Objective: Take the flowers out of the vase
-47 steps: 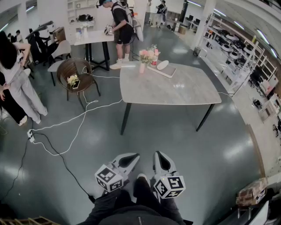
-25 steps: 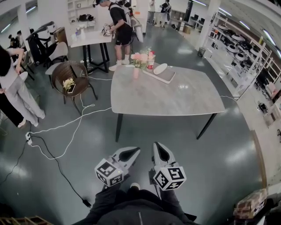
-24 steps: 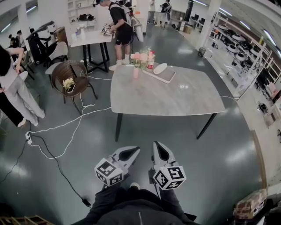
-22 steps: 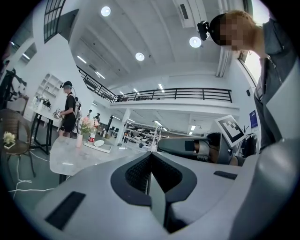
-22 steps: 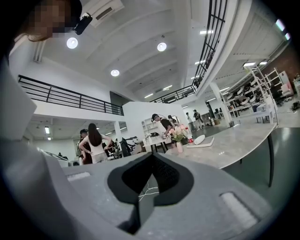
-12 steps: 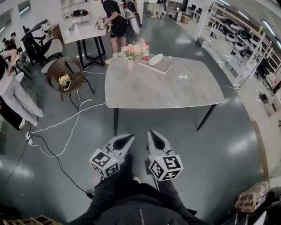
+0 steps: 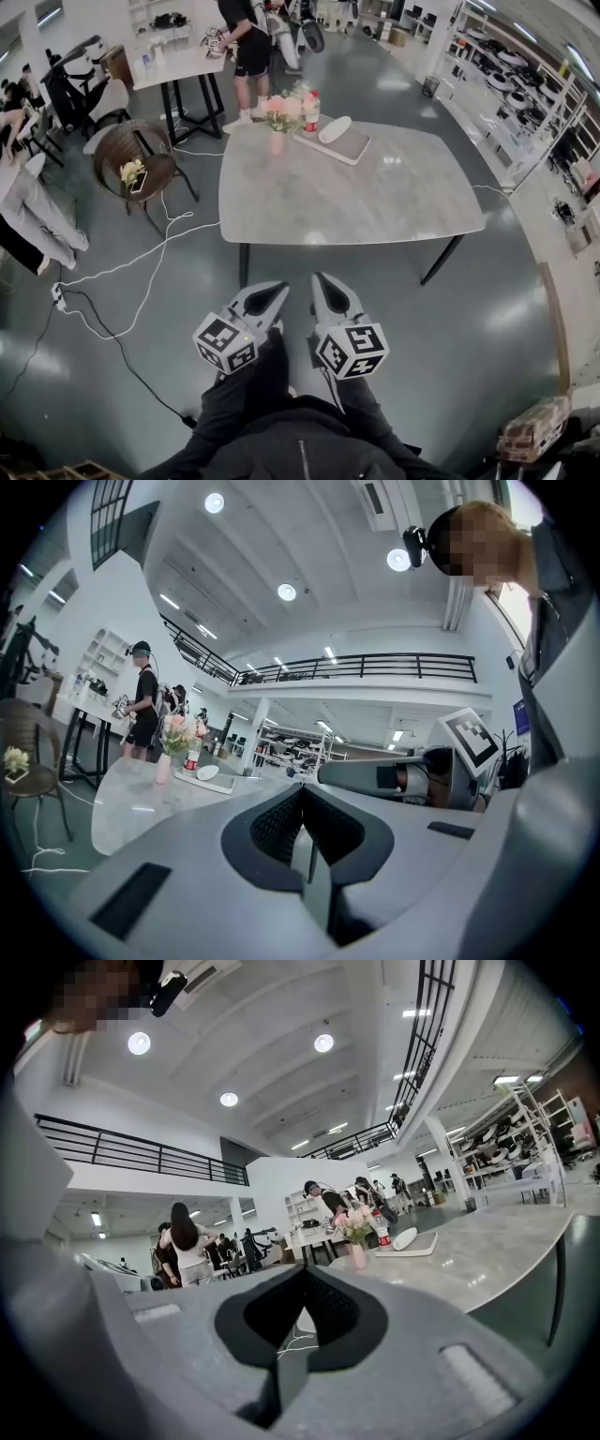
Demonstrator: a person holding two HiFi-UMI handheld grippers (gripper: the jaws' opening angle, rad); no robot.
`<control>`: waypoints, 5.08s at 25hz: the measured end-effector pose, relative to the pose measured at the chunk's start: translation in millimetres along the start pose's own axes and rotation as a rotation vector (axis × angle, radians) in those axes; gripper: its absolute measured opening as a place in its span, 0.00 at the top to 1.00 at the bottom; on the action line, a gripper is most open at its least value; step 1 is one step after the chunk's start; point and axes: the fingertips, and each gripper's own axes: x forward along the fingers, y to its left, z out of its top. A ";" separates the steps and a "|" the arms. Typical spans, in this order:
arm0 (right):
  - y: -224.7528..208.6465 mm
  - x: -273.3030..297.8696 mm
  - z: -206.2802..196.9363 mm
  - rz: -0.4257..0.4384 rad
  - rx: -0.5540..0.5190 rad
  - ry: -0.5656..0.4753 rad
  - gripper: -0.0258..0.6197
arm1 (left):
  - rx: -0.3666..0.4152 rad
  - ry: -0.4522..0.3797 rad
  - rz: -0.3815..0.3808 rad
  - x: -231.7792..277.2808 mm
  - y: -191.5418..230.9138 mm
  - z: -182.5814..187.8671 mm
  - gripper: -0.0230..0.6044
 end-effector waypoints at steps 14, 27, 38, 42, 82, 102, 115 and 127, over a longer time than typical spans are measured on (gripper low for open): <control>-63.1 125.2 35.0 -0.003 0.025 0.024 0.96 | -0.004 0.017 0.000 84.9 98.7 38.6 0.96; -96.3 229.2 48.7 -0.026 0.048 0.012 0.96 | -0.015 0.020 -0.029 139.2 197.7 62.4 0.96; -105.0 286.6 59.1 -0.035 0.055 -0.024 0.96 | 0.017 0.000 -0.053 153.8 247.4 79.5 0.96; -104.9 289.2 51.7 -0.044 0.052 -0.013 0.96 | 0.010 0.005 -0.046 147.7 252.8 73.6 0.96; -222.7 508.0 2.2 0.128 -0.103 0.233 0.59 | -0.134 0.066 0.242 265.9 455.0 36.5 0.96; -242.0 603.0 -38.8 0.235 -0.193 0.150 0.20 | -0.184 0.048 0.391 274.2 525.5 16.2 0.96; -237.6 635.1 -11.7 0.204 -0.248 0.066 0.20 | -0.189 0.060 0.352 274.5 538.0 20.9 0.96; -238.0 637.0 6.6 0.122 -0.299 -0.003 0.70 | -0.194 0.068 0.299 273.8 541.0 24.4 0.96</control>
